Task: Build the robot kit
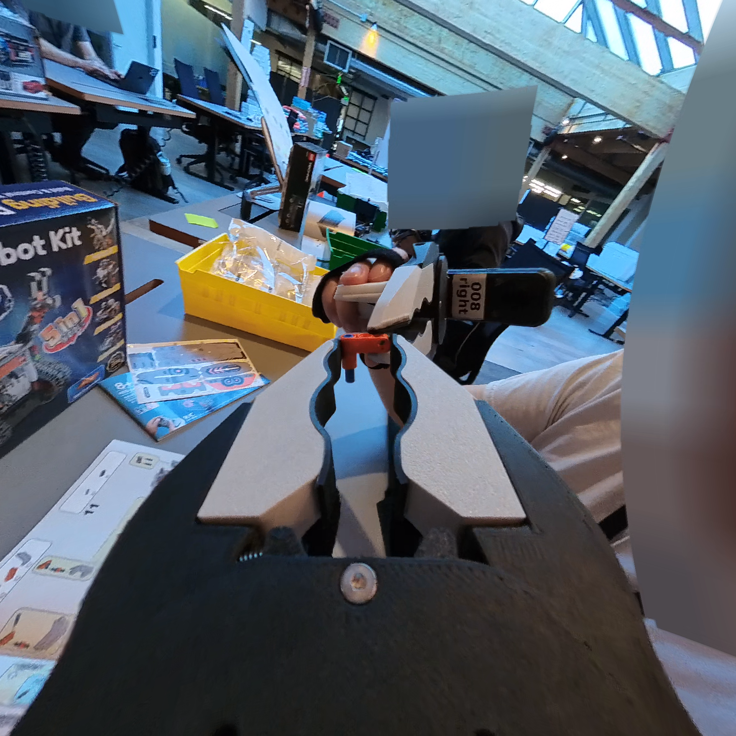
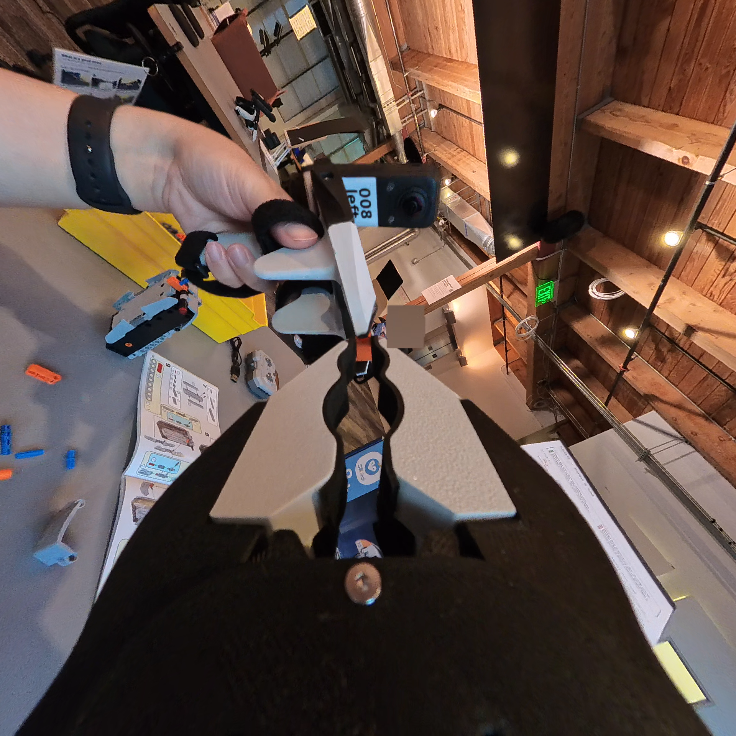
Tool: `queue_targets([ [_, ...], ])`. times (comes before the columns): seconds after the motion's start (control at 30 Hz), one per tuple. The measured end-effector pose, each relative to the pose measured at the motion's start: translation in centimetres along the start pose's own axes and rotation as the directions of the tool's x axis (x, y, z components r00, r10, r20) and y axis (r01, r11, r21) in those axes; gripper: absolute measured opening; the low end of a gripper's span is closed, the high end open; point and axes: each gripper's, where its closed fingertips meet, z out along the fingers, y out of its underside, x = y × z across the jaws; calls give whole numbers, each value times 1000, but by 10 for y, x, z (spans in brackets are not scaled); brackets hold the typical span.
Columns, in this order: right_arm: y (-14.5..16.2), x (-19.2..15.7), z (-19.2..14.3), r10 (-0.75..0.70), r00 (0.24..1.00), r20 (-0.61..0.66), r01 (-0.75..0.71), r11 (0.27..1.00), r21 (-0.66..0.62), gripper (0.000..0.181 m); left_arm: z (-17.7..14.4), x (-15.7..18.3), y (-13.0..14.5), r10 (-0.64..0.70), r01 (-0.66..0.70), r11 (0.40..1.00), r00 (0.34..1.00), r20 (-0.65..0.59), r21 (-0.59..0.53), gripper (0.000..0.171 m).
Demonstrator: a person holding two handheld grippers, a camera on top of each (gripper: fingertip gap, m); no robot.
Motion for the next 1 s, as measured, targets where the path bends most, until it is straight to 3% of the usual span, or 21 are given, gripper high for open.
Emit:
queue_targets([
  [0.2, 3, 1, 3, 23, 1000, -19, -22, 1000, 14, 6, -3, -3, -2, 33, -33, 999, 998, 51, 1, 22],
  [0.37, 14, 4, 4, 42, 999, -34, -43, 999, -18, 10, -27, -18, -20, 78, -93, 992, 985, 151, 91, 22],
  [0.47, 27, 0, 5, 79, 997, -3, -79, 996, -48, 10, -72, -51, -33, 132, -190, 976, 903, 408, 105, 22],
  [0.6, 54, -17, 9, 112, 991, 75, -103, 987, -123, 10, -147, -92, -42, 155, -306, 948, 683, 714, 86, 22],
  [0.67, 74, -29, 12, 133, 985, 112, -111, 977, -181, 10, -170, -102, -41, 111, -298, 948, 637, 763, 110, 22],
  [0.87, 106, -58, 16, 200, 958, 204, -138, 950, -282, 10, -188, -99, -47, 71, -316, 934, 622, 780, 167, 22],
  [0.93, 111, -80, 15, 288, 910, 299, -187, 927, -325, 11, -190, -99, -48, 83, -324, 935, 601, 795, 147, 22],
  [1.0, 117, -115, 11, 428, 800, 421, -262, 879, -398, 11, -190, -98, -48, 91, -329, 934, 593, 800, 137, 22],
])
